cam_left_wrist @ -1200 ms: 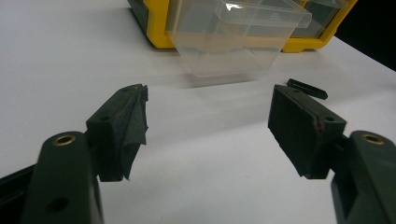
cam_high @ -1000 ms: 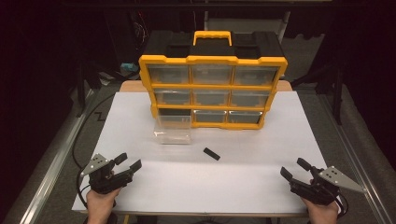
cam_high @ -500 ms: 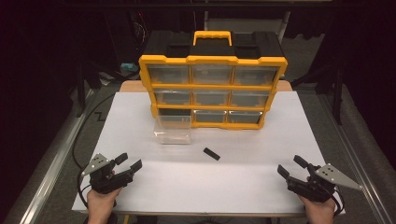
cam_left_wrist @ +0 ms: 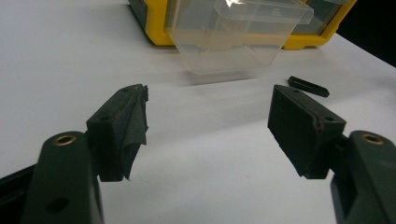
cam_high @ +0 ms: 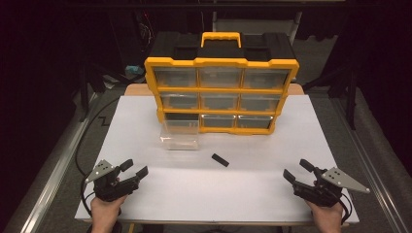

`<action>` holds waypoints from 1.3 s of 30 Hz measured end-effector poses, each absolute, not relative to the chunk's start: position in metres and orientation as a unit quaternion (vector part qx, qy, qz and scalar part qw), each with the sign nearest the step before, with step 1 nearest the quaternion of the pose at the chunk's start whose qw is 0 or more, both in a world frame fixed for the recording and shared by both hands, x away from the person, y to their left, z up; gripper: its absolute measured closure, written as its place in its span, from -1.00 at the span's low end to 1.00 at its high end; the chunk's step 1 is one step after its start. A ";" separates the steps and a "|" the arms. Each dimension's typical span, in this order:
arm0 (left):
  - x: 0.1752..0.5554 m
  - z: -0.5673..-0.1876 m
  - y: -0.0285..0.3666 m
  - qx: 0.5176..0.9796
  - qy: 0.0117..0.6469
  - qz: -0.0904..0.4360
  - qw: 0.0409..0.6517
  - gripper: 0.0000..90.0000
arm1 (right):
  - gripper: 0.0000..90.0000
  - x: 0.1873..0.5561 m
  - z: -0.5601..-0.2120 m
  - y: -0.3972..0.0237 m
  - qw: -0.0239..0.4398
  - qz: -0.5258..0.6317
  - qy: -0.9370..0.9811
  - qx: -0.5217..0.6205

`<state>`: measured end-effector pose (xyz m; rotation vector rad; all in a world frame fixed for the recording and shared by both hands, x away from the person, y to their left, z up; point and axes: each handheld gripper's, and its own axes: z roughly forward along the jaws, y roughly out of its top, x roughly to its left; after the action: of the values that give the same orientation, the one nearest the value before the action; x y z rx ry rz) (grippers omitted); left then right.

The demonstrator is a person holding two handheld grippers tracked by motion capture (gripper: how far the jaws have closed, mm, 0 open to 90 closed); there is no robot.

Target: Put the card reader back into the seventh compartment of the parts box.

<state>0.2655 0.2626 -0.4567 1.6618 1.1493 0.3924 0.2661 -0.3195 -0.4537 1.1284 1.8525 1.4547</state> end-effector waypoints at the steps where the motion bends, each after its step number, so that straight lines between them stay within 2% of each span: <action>1: 0.266 -0.457 0.263 0.692 0.478 0.163 0.516 -0.35 | -0.45 0.266 -0.454 -0.319 0.260 0.537 0.686 0.416; 39: 0.266 -0.457 0.264 0.691 0.478 0.163 0.517 -0.35 | -0.45 0.293 -0.446 -0.279 0.233 0.546 0.708 0.382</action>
<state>0.2655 0.2637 -0.4569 1.6591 1.1473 0.3913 0.2926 -0.2789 -0.4464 1.0503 1.9450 1.4988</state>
